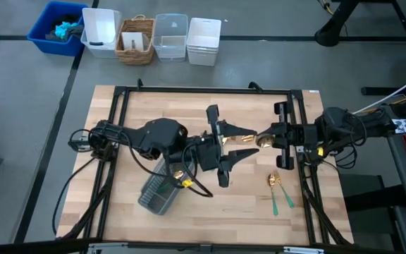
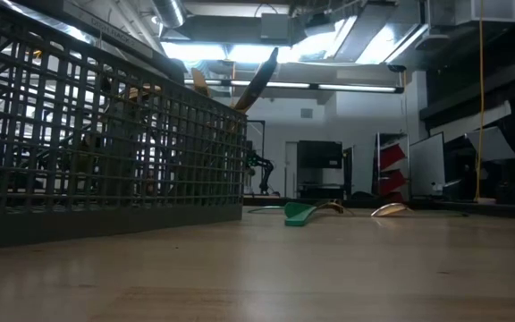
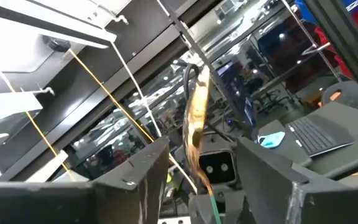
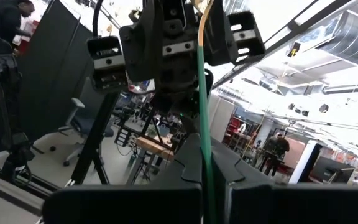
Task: Sort silverware
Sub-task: Put the green spoon into the silverware basket
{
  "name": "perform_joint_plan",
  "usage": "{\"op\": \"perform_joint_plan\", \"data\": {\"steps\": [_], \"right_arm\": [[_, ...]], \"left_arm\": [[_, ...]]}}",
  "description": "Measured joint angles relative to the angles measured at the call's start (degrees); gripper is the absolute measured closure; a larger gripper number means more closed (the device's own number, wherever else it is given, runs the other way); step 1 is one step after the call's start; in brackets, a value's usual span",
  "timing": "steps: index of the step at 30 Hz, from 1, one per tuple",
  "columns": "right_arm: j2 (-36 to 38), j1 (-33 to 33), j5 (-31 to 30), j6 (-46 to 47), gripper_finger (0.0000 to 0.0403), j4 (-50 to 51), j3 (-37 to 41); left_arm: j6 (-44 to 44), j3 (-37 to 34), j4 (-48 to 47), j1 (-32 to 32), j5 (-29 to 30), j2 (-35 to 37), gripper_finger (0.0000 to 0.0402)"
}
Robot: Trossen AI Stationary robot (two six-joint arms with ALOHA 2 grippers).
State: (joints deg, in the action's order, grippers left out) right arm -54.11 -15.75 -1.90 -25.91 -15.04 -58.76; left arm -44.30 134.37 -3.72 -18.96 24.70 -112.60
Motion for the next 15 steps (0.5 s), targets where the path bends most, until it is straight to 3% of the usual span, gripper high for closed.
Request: {"op": "perform_joint_plan", "data": {"steps": [9, 15], "right_arm": [[-2.9, 0.0, 0.0, -0.1, 0.0402, -0.3, 0.0], [-3.1, 0.0, 0.0, -0.1, 0.0402, -0.5, 0.0]], "left_arm": [[0.7, 0.0, 0.1, 1.0, -2.5, 0.0, 0.0256], [0.7, 0.0, 0.0, 0.8, -2.5, 0.0, 0.0326]]}}
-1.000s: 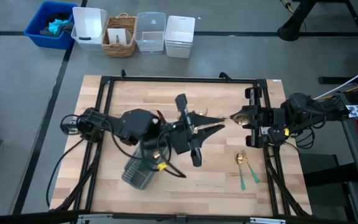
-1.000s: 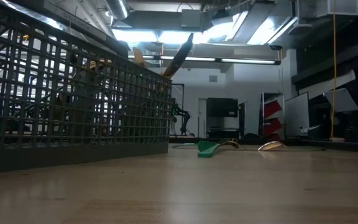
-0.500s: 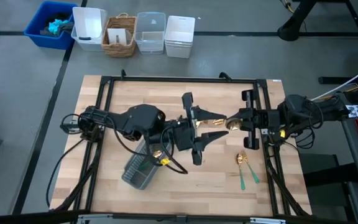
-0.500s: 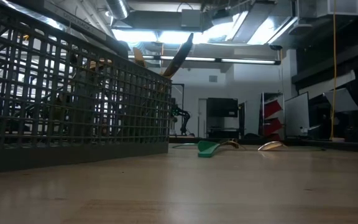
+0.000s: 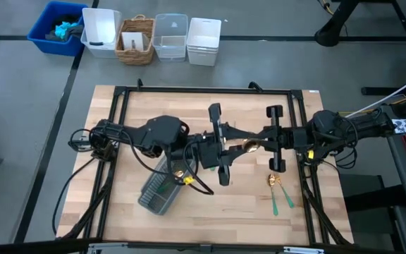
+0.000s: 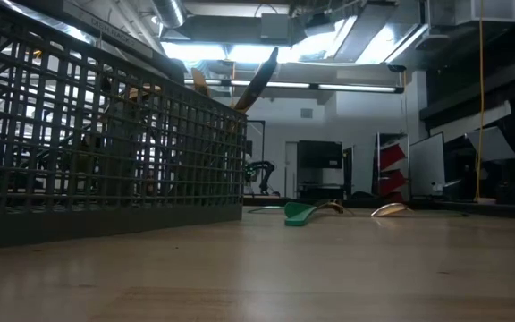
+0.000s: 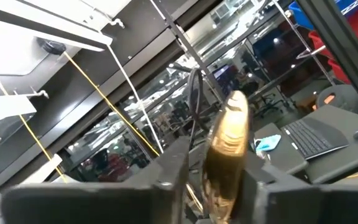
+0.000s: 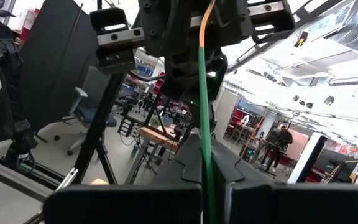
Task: Sort silverware
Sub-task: Put the green spoon into the silverware basket
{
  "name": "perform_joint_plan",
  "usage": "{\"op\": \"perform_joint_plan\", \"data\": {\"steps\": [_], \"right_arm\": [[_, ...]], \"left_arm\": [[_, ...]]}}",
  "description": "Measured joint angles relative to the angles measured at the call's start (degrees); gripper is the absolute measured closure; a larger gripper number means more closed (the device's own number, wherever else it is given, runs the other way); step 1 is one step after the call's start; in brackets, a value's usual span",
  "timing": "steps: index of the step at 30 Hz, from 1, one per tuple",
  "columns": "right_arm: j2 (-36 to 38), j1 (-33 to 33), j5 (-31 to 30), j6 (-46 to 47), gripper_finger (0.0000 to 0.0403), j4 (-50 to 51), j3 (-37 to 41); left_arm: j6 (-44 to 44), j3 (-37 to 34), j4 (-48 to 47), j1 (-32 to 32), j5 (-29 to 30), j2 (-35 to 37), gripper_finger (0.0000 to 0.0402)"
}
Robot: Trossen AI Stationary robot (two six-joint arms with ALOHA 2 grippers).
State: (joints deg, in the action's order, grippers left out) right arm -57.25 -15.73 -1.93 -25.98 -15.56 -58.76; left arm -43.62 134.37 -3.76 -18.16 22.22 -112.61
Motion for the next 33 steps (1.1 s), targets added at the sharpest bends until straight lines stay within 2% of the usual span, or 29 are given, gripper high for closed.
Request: {"op": "perform_joint_plan", "data": {"steps": [4, 8, 15, 19, 24, 27, 33], "right_arm": [[0.1, 0.0, -0.4, 0.0, 0.0402, -0.3, 0.0], [0.1, 0.0, -1.0, 0.0, 0.0394, -0.3, 0.0], [0.2, 0.0, -3.2, -0.1, 0.0352, -0.4, 0.0], [0.4, 0.0, -4.3, 0.0, 0.0317, 2.3, 0.0], [1.3, 0.0, -11.1, 0.4, 0.0276, 9.0, 0.0], [2.5, 0.0, -13.1, 1.5, 0.0263, 15.2, 0.0], [3.7, 0.0, -13.0, 8.2, 0.0264, 27.1, 0.0]], "left_arm": [[-1.7, 0.0, -0.2, -0.3, 0.4, 0.0, 0.0387], [-1.6, 0.0, -0.3, -0.3, 2.0, 0.0, 0.0389], [-1.1, 0.0, -2.8, -0.4, 6.6, 0.0, 0.0394], [-1.1, 0.0, -6.0, -1.1, 12.0, 0.0, 0.0394], [-0.2, 0.0, -14.2, -2.8, 21.4, 0.0, 0.0394], [5.1, 0.0, -22.4, -4.3, 27.0, 0.0, 0.0394], [28.8, 0.0, -46.5, -8.2, 30.1, 0.0, 0.0394]]}}
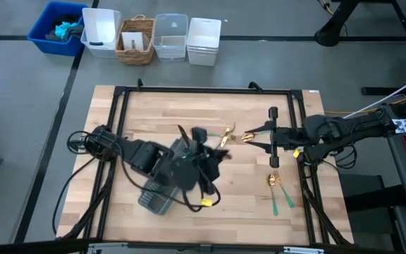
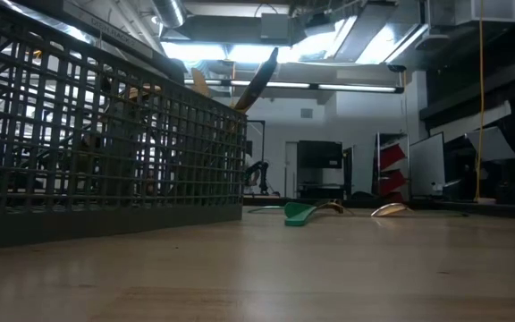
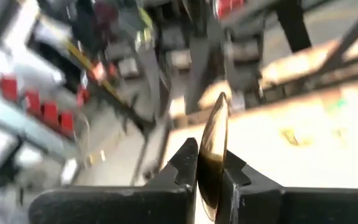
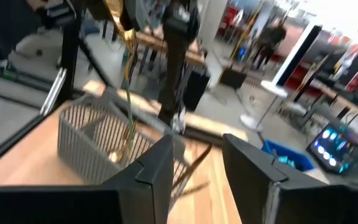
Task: Sort silverware
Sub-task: Put the green spoon into the silverware basket
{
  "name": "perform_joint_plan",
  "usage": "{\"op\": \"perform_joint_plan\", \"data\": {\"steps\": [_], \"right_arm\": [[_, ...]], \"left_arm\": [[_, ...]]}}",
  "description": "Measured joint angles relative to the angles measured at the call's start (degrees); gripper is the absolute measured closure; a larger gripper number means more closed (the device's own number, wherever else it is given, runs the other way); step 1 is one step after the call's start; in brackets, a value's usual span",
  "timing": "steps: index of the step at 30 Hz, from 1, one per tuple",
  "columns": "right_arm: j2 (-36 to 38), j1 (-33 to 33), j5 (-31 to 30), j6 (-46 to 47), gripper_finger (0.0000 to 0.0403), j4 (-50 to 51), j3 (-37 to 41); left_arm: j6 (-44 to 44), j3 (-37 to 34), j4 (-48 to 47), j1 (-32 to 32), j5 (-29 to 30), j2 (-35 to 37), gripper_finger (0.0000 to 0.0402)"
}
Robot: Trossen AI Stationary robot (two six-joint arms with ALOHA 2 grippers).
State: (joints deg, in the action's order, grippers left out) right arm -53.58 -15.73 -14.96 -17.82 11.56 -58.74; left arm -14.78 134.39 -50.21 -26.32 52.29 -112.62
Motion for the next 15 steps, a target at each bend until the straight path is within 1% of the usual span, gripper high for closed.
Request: {"op": "perform_joint_plan", "data": {"steps": [3, 9, 11, 13, 15], "right_arm": [[0.1, 0.0, 0.0, 1.3, 0.0264, 3.2, 0.0], [0.2, 0.0, 0.6, 1.5, 0.0264, 6.0, 0.0], [0.2, 0.0, 0.6, 1.5, 0.0264, 6.2, 0.0], [0.2, 0.0, 0.6, 1.5, 0.0265, 6.4, 0.0], [0.2, 0.0, 0.6, 1.5, 0.0265, 6.4, 0.0]], "left_arm": [[13.4, 0.0, -11.2, -1.9, 2.7, 0.0, 0.0394], [41.2, 0.0, -31.1, -5.8, 3.6, 0.0, 0.0394], [50.6, -1.2, -36.8, -7.4, 5.1, 0.0, 0.0394], [57.8, -2.6, -40.1, -9.4, 7.6, 0.0, 0.0394], [59.3, -4.5, -39.1, -11.2, 9.6, 0.0, 0.0394]]}}
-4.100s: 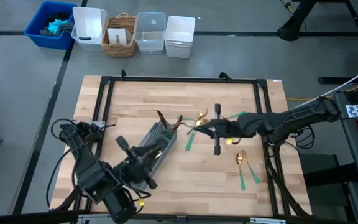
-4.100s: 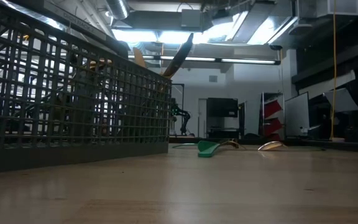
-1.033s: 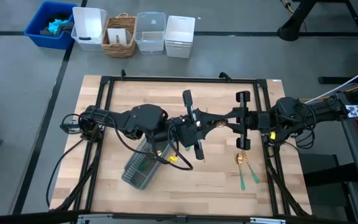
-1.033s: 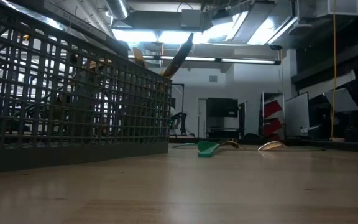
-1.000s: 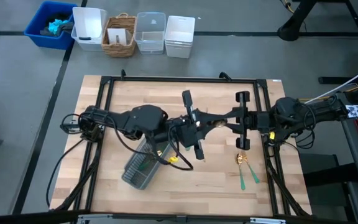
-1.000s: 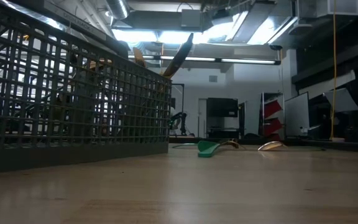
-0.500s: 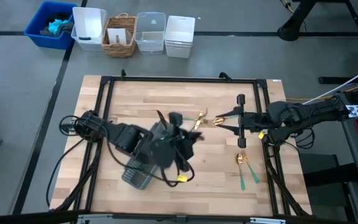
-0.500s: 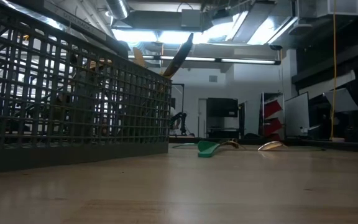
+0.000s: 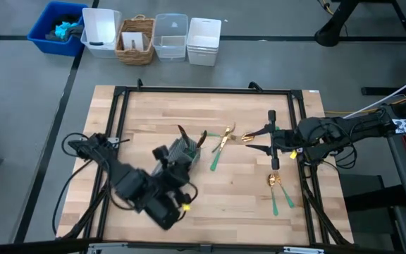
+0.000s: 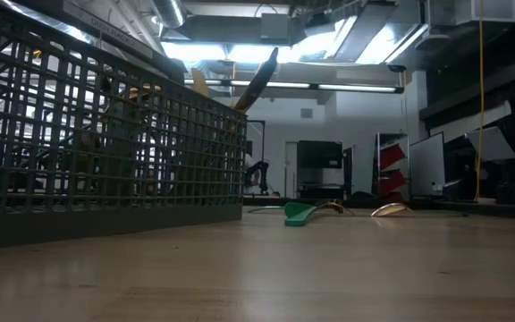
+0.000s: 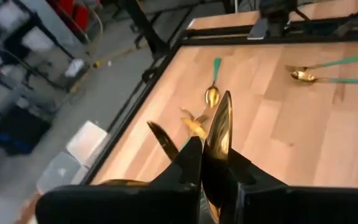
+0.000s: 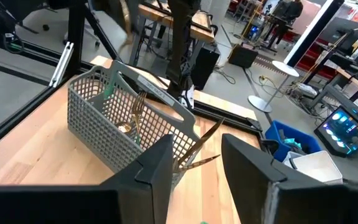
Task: Sort silverware
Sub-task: Put the green spoon into the silverware basket
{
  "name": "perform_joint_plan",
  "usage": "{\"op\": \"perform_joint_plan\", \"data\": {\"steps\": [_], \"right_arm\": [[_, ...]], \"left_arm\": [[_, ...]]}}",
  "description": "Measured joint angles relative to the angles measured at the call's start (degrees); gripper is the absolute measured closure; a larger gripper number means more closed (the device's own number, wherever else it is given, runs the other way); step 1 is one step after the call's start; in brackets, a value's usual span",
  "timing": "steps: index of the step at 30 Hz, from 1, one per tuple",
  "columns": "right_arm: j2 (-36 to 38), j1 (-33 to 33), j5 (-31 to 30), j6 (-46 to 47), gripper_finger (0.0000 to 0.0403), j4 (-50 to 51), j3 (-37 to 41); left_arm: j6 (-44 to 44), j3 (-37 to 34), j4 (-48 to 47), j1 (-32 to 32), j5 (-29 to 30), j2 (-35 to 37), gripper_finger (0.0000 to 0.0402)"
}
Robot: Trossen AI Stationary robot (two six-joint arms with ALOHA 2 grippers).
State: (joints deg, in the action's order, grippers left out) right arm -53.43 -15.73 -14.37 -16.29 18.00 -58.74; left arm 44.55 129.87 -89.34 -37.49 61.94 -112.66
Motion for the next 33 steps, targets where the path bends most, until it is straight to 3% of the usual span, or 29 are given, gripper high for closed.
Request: {"op": "perform_joint_plan", "data": {"steps": [8, 18, 27, 33], "right_arm": [[0.0, 0.0, 0.0, 0.1, 0.0265, 0.3, 0.0], [0.0, 0.0, 2.0, 4.0, 0.0265, 4.0, 0.0], [0.0, 0.0, 1.4, 18.8, 0.0265, 10.8, 0.0], [0.0, 0.0, 2.3, 33.6, 0.0265, 18.4, 0.0]], "left_arm": [[3.6, -9.5, -0.6, -4.1, 3.5, 0.0, 0.0394], [17.1, -23.9, -0.6, -4.5, 3.9, 0.0, 0.0394], [28.6, -29.9, 3.1, -3.7, -1.2, 0.0, 0.0381], [26.9, -32.1, 6.4, -3.8, -1.9, 0.0, 0.0382]]}}
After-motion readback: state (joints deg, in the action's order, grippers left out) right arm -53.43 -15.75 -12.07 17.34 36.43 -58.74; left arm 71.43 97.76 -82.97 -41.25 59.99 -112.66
